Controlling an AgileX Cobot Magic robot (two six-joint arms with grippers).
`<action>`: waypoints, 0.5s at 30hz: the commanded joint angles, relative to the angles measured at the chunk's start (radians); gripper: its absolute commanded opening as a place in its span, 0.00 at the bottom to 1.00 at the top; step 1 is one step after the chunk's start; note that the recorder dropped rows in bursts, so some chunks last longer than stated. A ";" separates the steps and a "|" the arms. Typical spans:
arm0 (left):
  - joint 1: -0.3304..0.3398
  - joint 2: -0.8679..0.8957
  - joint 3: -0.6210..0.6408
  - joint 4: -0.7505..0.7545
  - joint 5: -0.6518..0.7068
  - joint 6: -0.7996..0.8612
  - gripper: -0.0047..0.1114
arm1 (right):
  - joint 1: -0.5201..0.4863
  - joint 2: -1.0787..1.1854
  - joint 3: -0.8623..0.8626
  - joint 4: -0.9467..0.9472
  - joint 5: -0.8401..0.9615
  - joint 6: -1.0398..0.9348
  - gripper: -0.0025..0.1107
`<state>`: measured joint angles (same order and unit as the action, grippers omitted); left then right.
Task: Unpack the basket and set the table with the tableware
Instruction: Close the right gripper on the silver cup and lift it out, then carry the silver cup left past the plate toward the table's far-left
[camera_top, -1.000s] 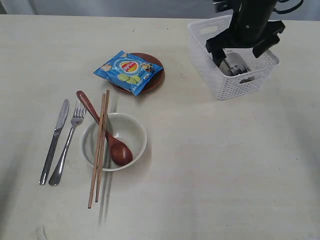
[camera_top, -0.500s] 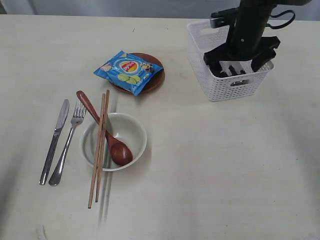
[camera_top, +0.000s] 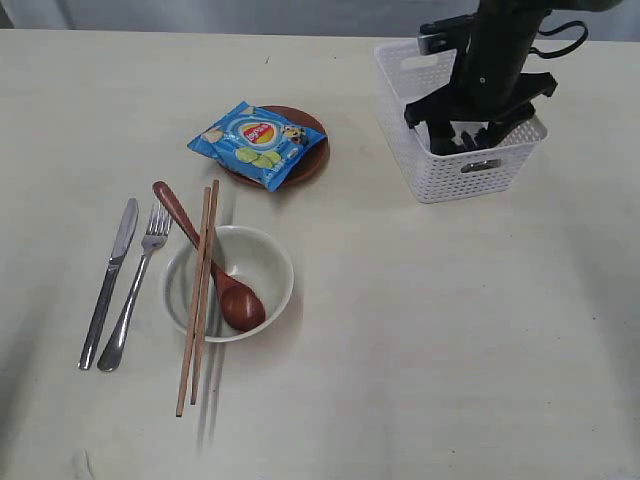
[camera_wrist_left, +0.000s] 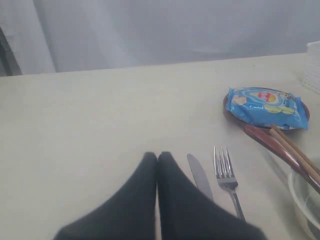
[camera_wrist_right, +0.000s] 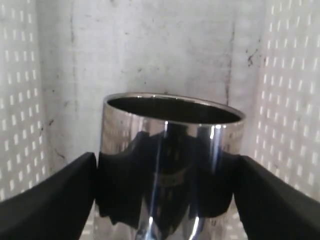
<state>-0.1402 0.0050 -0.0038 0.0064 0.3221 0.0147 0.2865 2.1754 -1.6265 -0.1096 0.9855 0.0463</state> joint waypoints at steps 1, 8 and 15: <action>0.003 -0.005 0.004 -0.006 -0.001 -0.004 0.04 | -0.006 -0.004 0.000 0.000 0.024 -0.023 0.02; 0.003 -0.005 0.004 -0.006 -0.001 -0.004 0.04 | -0.006 -0.106 0.000 0.091 -0.086 -0.025 0.02; 0.003 -0.005 0.004 -0.006 -0.001 -0.004 0.04 | -0.004 -0.255 0.000 0.161 -0.178 -0.071 0.02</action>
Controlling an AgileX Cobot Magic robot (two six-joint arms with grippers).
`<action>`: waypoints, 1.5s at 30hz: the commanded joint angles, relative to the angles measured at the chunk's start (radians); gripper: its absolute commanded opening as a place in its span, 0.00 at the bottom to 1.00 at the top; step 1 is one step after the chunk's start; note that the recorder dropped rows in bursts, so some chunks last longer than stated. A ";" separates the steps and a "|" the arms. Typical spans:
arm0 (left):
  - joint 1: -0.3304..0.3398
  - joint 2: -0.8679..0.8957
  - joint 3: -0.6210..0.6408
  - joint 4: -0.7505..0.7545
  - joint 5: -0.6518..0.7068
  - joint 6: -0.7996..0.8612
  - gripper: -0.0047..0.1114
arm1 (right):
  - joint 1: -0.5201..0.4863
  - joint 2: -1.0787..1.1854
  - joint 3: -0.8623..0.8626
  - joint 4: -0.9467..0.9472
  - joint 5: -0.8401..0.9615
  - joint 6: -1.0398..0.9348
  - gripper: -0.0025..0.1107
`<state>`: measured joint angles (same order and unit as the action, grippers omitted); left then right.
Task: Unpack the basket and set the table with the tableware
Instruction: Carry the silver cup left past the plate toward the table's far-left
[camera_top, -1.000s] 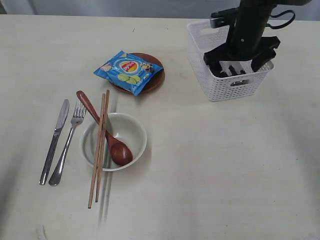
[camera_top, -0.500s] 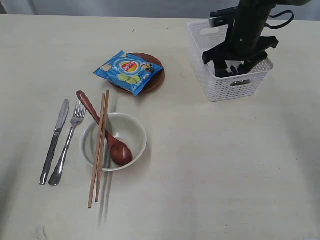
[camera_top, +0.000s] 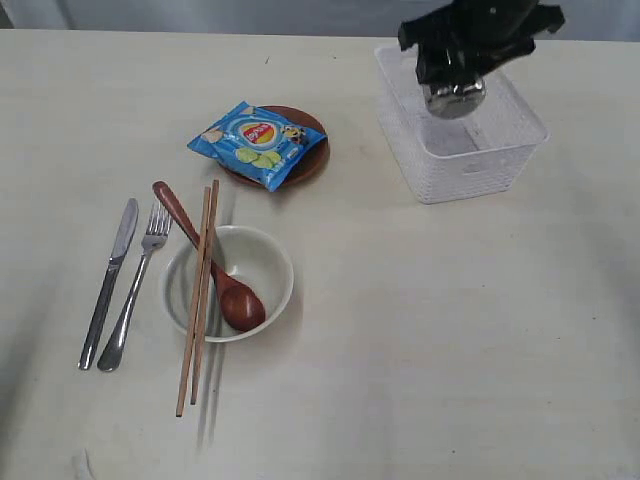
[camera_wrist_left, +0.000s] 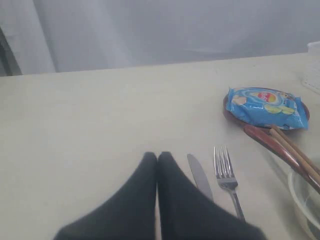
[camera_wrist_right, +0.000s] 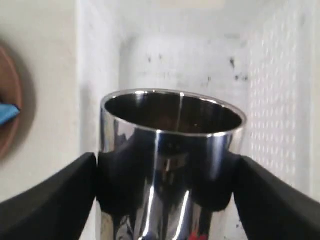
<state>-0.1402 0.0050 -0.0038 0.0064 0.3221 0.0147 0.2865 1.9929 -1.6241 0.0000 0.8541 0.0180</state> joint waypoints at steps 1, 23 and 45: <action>0.003 -0.005 0.004 -0.006 -0.001 -0.004 0.04 | -0.004 -0.088 -0.003 0.077 -0.056 -0.062 0.02; 0.003 -0.005 0.004 -0.006 -0.001 -0.004 0.04 | 0.488 -0.166 0.449 0.208 -1.303 -0.134 0.02; 0.003 -0.005 0.004 -0.006 -0.001 -0.004 0.04 | 0.565 0.275 0.242 0.051 -1.630 -0.127 0.02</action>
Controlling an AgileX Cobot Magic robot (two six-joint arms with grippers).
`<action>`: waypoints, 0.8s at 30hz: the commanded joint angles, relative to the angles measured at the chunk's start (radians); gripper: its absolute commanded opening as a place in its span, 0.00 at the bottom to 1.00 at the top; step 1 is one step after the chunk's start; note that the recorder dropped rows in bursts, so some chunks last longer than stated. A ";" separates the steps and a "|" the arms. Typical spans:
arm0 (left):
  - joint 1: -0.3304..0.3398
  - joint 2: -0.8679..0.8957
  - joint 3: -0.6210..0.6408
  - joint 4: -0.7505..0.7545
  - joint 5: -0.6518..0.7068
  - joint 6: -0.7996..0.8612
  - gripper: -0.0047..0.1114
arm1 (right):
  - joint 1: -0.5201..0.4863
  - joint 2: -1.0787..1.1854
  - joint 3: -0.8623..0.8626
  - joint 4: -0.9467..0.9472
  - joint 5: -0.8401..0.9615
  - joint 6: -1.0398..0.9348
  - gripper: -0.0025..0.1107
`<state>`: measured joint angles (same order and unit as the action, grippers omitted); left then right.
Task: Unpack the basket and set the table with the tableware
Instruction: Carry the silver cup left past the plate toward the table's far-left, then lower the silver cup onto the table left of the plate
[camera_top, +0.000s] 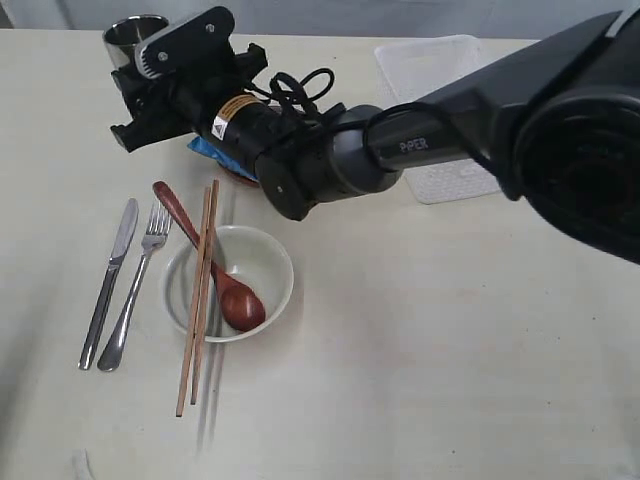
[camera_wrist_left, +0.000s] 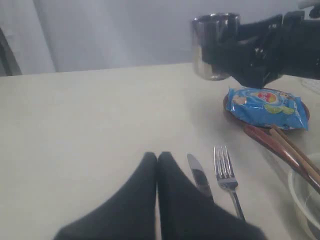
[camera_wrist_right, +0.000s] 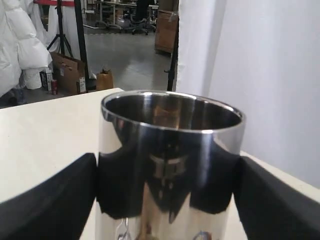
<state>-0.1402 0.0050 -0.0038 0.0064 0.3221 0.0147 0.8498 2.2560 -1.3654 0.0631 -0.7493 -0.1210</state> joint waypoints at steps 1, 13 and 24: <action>0.003 -0.005 0.004 -0.006 -0.001 -0.004 0.04 | 0.001 0.014 -0.016 -0.012 -0.026 0.012 0.02; 0.003 -0.005 0.004 -0.006 -0.001 -0.004 0.04 | 0.001 0.074 -0.017 -0.005 -0.031 0.039 0.02; 0.003 -0.005 0.004 -0.006 -0.001 -0.004 0.04 | 0.008 0.098 -0.063 -0.017 -0.032 0.121 0.02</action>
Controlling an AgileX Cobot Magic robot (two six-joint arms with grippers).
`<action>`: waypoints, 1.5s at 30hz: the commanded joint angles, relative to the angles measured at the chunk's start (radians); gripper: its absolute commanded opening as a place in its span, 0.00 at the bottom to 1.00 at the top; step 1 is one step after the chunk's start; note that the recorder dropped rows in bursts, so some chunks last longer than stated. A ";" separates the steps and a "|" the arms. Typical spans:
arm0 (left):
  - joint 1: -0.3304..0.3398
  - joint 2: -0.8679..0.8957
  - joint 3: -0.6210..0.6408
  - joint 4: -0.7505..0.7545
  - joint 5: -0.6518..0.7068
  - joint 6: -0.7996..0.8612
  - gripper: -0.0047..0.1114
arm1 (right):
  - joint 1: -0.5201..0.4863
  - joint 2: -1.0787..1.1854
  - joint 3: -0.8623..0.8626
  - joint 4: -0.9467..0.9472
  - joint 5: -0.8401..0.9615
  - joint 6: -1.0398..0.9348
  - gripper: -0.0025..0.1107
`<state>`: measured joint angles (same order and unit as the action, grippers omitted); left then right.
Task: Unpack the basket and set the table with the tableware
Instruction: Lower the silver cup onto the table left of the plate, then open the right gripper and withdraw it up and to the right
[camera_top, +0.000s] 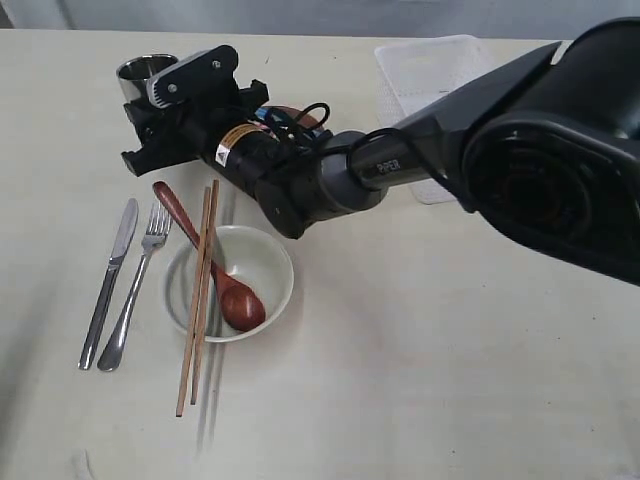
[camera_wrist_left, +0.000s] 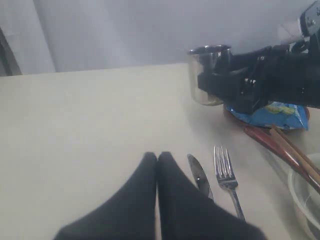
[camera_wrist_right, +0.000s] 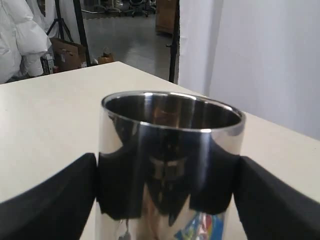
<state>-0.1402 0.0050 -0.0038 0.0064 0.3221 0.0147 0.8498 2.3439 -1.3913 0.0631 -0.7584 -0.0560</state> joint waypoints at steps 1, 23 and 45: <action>0.003 -0.005 0.004 -0.006 -0.001 -0.004 0.04 | 0.010 0.013 -0.046 -0.017 -0.022 0.068 0.02; 0.003 -0.005 0.004 -0.006 -0.001 -0.004 0.04 | 0.019 0.070 -0.073 -0.017 -0.001 0.070 0.07; 0.003 -0.005 0.004 -0.006 -0.001 -0.004 0.04 | 0.017 0.072 -0.077 0.029 0.037 0.004 0.76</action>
<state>-0.1402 0.0050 -0.0038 0.0064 0.3221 0.0147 0.8686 2.4177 -1.4599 0.0879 -0.7435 -0.0427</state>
